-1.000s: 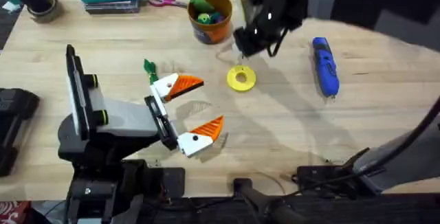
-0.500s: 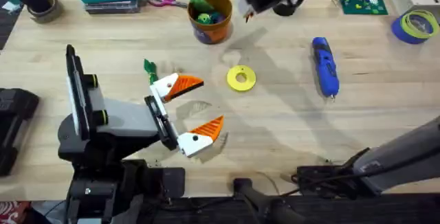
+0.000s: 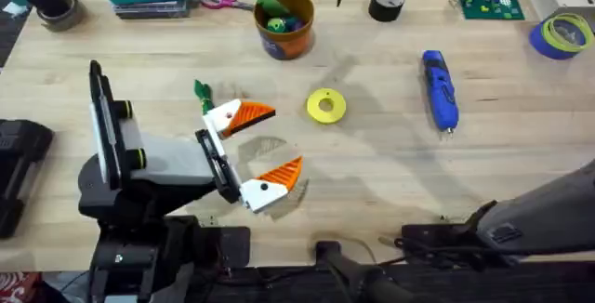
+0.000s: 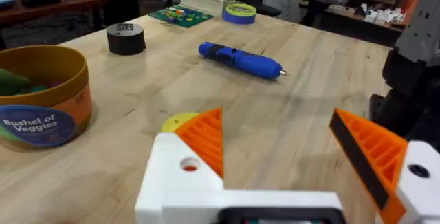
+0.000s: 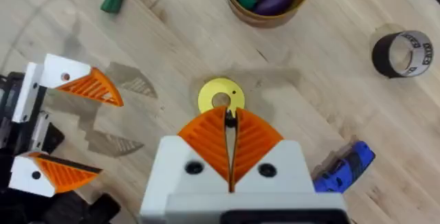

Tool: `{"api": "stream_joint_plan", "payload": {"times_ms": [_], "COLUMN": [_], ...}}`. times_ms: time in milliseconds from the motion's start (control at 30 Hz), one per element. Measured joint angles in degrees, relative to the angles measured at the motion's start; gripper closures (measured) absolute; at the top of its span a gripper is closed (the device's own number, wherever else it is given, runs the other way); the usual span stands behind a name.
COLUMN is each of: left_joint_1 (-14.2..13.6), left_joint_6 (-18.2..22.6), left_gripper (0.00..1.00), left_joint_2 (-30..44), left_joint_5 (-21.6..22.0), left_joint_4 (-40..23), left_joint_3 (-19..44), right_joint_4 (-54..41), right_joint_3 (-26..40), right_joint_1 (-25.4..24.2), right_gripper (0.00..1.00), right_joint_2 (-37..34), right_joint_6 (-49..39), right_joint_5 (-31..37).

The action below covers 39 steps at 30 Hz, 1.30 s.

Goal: Pick up the gripper from the table and insert it into the empty holder that is missing its gripper. Then pick up a screw, insert it into the mounting hole, and use the screwdriver to tighten it. Finally, clean up the table by picking up the vegetable and placing it into the bucket.

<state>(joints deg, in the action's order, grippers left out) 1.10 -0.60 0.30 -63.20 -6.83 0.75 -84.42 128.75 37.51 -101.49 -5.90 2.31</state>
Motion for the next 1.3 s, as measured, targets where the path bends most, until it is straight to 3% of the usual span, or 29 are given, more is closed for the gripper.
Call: {"api": "stream_joint_plan", "payload": {"times_ms": [200, 233, 600, 867, 1300], "left_joint_1": [0.0, 0.0, 0.0, 0.0, 0.0], "left_joint_6": [0.0, -0.02, -0.02, -0.02, -0.02], "left_gripper": [0.058, 0.057, 0.058, 0.058, 0.058], "left_joint_2": [0.0, 0.0, 0.0, 0.0, 0.02], "left_joint_5": [0.0, 0.0, 0.0, 0.0, 0.0], "left_joint_4": [0.0, 0.0, 0.0, 0.0, 0.0], "left_joint_3": [0.0, 0.0, 0.0, 0.0, 0.0], "right_joint_4": [0.57, 0.9, 3.16, 3.01, 1.96], "right_joint_3": [0.0, 0.0, 0.09, 0.09, 0.09], "right_joint_1": [2.07, 4.79, 12.37, 12.92, 12.92], "right_gripper": [0.996, 0.996, 0.996, 0.996, 0.996], "right_joint_2": [0.0, 0.0, -3.26, -4.92, -4.94], "right_joint_6": [-0.17, -0.59, -7.75, -17.07, -27.53], "right_joint_5": [0.0, -0.02, -1.72, -9.82, -11.72]}}
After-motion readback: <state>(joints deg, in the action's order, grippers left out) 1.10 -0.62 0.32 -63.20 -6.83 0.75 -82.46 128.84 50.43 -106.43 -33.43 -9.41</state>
